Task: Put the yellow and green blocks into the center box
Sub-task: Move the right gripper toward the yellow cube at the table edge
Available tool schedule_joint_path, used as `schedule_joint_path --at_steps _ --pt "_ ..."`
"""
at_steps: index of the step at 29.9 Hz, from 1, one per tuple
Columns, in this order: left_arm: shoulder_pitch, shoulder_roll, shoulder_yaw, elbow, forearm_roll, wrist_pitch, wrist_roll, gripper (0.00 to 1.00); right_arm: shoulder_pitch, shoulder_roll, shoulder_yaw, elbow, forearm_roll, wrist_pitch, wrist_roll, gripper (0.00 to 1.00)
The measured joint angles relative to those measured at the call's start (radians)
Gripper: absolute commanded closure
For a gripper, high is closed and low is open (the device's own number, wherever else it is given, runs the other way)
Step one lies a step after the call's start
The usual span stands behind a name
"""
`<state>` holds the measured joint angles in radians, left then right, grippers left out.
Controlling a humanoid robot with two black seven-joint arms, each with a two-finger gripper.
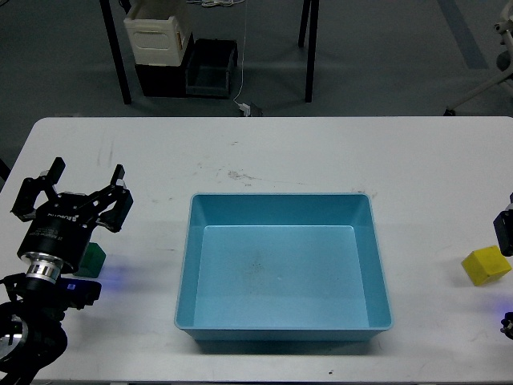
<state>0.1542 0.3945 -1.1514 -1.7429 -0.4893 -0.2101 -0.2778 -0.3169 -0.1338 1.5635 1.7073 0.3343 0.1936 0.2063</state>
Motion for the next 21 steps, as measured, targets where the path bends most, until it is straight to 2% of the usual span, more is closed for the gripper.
schedule_joint_path --at_steps 7,12,17,21 --pt "-0.003 -0.003 0.000 0.003 0.001 0.010 -0.001 0.00 -0.006 0.010 0.007 -0.013 0.000 0.008 0.008 0.00" --pt "-0.004 -0.003 -0.002 0.006 0.002 0.010 -0.002 0.00 0.031 0.001 0.018 -0.093 -0.039 0.026 0.008 0.00" --pt "-0.007 -0.003 -0.002 0.008 0.001 0.011 -0.002 0.00 0.088 -0.084 0.084 -0.112 -0.265 0.031 0.007 0.00" --pt "-0.008 -0.005 -0.007 0.008 0.000 0.011 -0.002 0.00 0.194 -0.159 0.100 -0.136 -0.542 -0.048 0.007 0.00"
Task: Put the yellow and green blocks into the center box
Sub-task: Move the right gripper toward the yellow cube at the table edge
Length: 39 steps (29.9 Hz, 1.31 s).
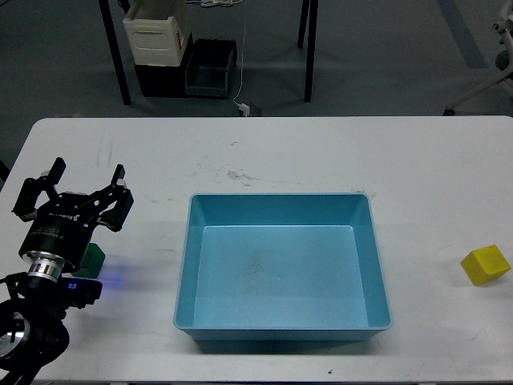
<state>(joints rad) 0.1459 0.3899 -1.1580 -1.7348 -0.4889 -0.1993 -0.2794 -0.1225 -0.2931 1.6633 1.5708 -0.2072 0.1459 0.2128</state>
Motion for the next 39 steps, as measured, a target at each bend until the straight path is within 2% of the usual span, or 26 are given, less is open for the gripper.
schedule_joint_path --at_steps 4,8,10,17,24,28,32,39 --pt "0.000 0.000 -0.008 0.002 0.000 0.000 0.000 0.00 0.115 -0.147 -0.006 -0.030 -0.292 -0.082 -0.001 0.00" --pt "-0.003 0.000 -0.010 0.006 0.000 0.000 0.000 0.00 0.163 -0.359 -0.045 -0.046 -0.500 -0.090 -0.002 0.00" --pt "-0.007 0.000 -0.011 0.006 0.000 0.001 0.000 0.00 0.173 -0.470 -0.084 -0.048 -0.536 -0.068 -0.005 0.00" --pt "-0.019 -0.011 -0.010 0.013 0.000 0.002 0.000 0.00 0.189 -0.836 -0.289 -0.049 -0.551 0.141 -0.030 0.00" --pt "-0.025 -0.020 -0.010 0.023 0.000 0.012 0.000 0.00 0.204 -1.093 -0.640 -0.036 -0.595 0.173 -0.083 0.00" --pt "-0.027 -0.036 -0.011 0.030 -0.001 0.013 0.000 0.00 0.236 -1.138 -0.773 -0.037 -0.783 0.173 -0.093 0.00" --pt "-0.028 -0.053 -0.011 0.033 -0.001 0.013 0.000 0.00 0.250 -1.089 -0.817 -0.039 -0.945 0.172 -0.110 0.01" --pt "-0.028 -0.055 -0.015 0.035 0.000 0.013 0.000 0.00 0.263 -0.924 -0.831 -0.052 -1.133 0.186 -0.268 0.01"
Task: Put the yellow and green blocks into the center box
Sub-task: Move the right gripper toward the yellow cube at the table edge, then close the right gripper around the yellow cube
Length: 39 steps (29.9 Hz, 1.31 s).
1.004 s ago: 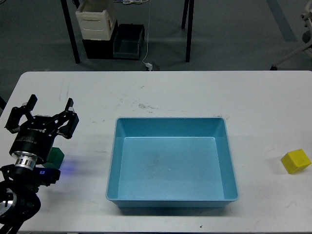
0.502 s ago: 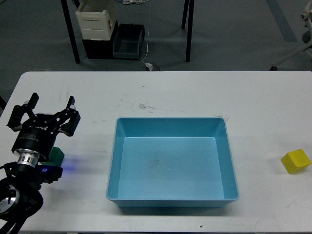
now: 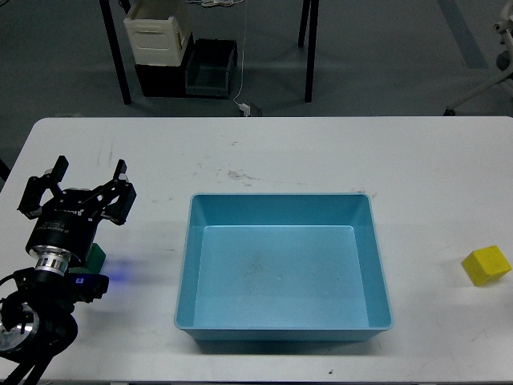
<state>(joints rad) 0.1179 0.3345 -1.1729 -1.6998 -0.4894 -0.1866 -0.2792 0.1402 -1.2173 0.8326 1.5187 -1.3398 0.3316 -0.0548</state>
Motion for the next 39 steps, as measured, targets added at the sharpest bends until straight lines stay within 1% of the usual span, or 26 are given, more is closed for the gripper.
schedule_joint_path --at_steps 3,7,15,19,25,31,39 --pt "0.000 0.000 -0.007 0.001 0.000 -0.001 0.000 0.00 0.035 0.050 -0.013 -0.002 -0.024 0.016 -0.047 0.01" --pt "0.000 0.000 -0.010 0.004 0.000 -0.001 0.000 0.00 0.113 0.083 -0.062 -0.002 -0.027 0.036 -0.100 0.01" --pt "0.000 0.000 -0.010 0.005 0.000 -0.001 0.000 0.00 0.269 0.099 -0.200 0.020 -0.016 0.038 -0.165 0.01" --pt "0.000 0.000 -0.010 0.005 -0.002 -0.001 0.000 0.00 0.327 0.141 -0.255 0.027 -0.019 0.044 -0.199 0.01" --pt "0.000 -0.001 -0.011 0.005 -0.005 0.000 0.000 0.00 0.398 0.170 -0.326 0.052 -0.029 0.080 -0.239 0.01" --pt "0.000 -0.003 -0.013 0.005 -0.004 0.001 -0.001 0.00 0.419 0.203 -0.378 0.071 -0.030 0.084 -0.282 0.01" --pt "0.001 -0.017 -0.009 0.005 -0.003 0.003 -0.001 0.00 0.420 0.207 -0.404 0.074 -0.058 0.086 -0.294 0.01"
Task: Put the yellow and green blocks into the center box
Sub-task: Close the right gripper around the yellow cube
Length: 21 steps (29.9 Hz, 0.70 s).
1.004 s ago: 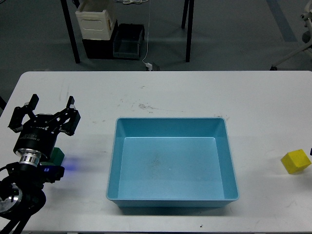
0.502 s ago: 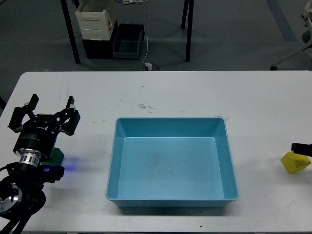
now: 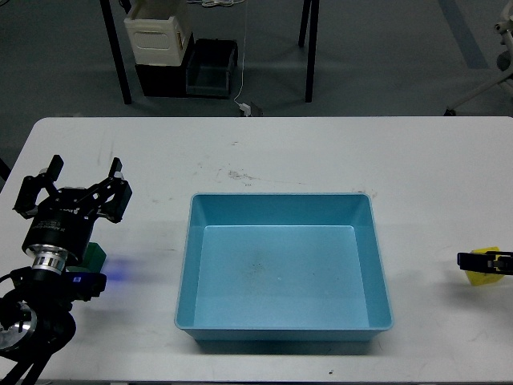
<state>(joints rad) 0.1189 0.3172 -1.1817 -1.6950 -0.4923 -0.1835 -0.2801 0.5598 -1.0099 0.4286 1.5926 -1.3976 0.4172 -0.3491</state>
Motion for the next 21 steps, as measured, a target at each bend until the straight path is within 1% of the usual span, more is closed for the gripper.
schedule_joint_path --at_steps 2,4,6,9,14,17,19,21 --pt "0.000 -0.004 0.000 0.000 0.000 0.000 0.001 0.00 0.002 0.001 -0.013 0.000 -0.013 0.000 0.000 0.02" --pt "0.000 -0.005 0.000 0.000 0.000 0.000 0.001 0.00 0.007 0.005 -0.019 0.000 -0.019 0.000 0.000 0.06" --pt "0.001 -0.006 0.000 0.000 0.000 0.000 0.001 0.00 0.013 0.013 -0.023 -0.001 -0.024 0.000 0.000 0.14" --pt "0.001 -0.006 -0.001 0.000 0.000 0.000 0.001 0.00 0.015 0.023 -0.026 -0.004 -0.033 0.000 -0.001 0.22" --pt "0.001 -0.006 -0.001 0.000 0.000 0.000 0.001 0.00 0.014 0.026 -0.038 -0.010 -0.035 0.002 -0.002 0.41" --pt "0.001 -0.006 -0.002 0.000 0.000 0.000 0.001 0.00 0.019 0.025 -0.054 -0.010 -0.029 0.006 -0.002 0.57" --pt "-0.002 -0.006 -0.002 0.000 0.000 0.000 0.001 0.00 0.029 0.023 -0.060 -0.010 -0.028 0.020 -0.002 0.63" --pt "-0.004 -0.004 -0.003 0.000 0.000 0.000 0.001 0.00 0.034 0.023 -0.063 -0.011 -0.026 0.031 -0.003 0.72"
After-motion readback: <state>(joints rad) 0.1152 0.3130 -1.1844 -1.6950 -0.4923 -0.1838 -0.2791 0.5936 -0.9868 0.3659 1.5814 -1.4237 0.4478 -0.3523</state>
